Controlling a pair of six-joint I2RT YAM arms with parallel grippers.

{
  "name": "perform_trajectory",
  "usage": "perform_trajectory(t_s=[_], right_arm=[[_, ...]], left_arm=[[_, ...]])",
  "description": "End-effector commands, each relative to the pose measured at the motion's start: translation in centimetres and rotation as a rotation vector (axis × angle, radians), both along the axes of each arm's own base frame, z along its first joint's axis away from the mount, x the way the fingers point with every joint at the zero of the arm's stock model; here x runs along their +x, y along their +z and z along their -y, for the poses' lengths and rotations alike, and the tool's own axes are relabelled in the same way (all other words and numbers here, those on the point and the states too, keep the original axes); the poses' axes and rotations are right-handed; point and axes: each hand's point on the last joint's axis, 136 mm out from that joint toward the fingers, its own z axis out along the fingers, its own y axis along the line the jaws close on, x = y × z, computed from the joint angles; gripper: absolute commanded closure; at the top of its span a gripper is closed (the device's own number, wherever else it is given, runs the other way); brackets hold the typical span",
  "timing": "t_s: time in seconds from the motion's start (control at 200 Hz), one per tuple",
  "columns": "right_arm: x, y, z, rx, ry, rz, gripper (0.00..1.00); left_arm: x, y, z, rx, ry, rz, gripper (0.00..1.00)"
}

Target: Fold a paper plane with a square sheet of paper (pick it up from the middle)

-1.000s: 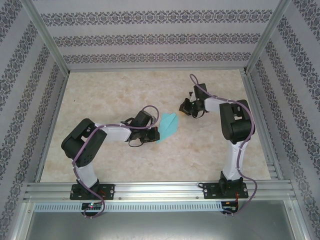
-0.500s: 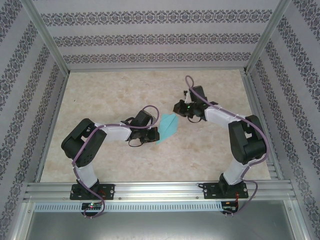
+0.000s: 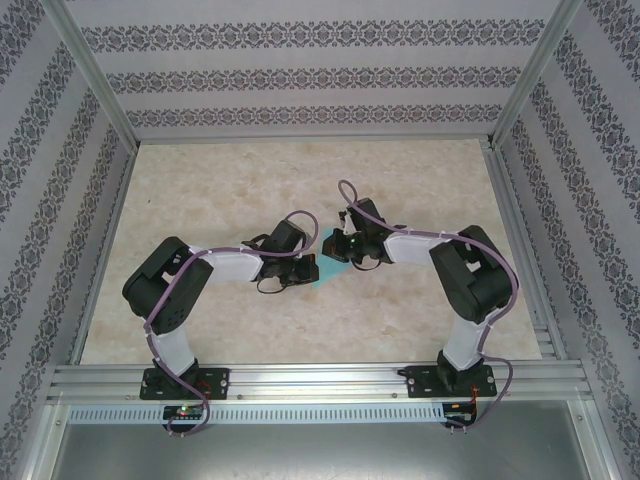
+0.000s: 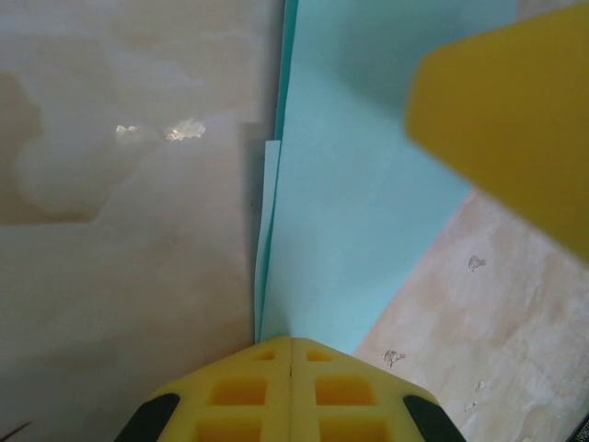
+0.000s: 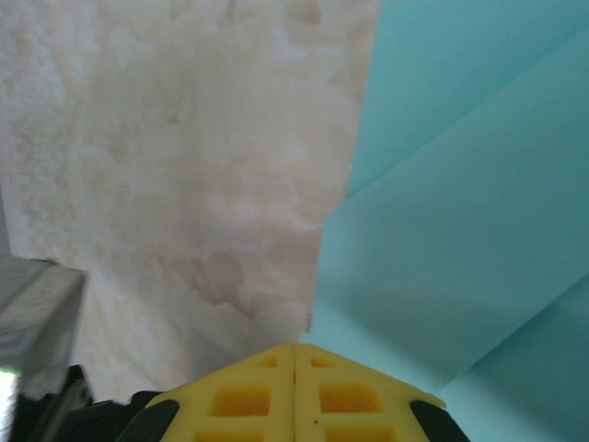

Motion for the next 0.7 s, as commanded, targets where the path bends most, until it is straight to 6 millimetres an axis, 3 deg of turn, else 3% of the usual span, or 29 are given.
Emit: perform_trajectory(t_s=[0.0,0.19,0.375,0.694], right_arm=[[0.8,0.1,-1.0,0.027,0.003,0.018,0.93],[0.7,-1.9,-0.5,-0.010,-0.009,-0.020,0.94],[0.0,-4.6,1.4,-0.091,-0.036,-0.086,0.94],[-0.6,-6.9,3.0,-0.178,-0.076,-0.163,0.95]], left_arm=[[-3.1,-3.5,-2.4,0.141,-0.018,-0.119,1.00],[-2.9,-3.0,-2.2,0.132,-0.027,-0.105,1.00],[-2.8,-1.8,-1.1,0.068,-0.077,-0.072,1.00],[-5.8,-1.1,-1.7,0.031,-0.165,-0.089,1.00]])
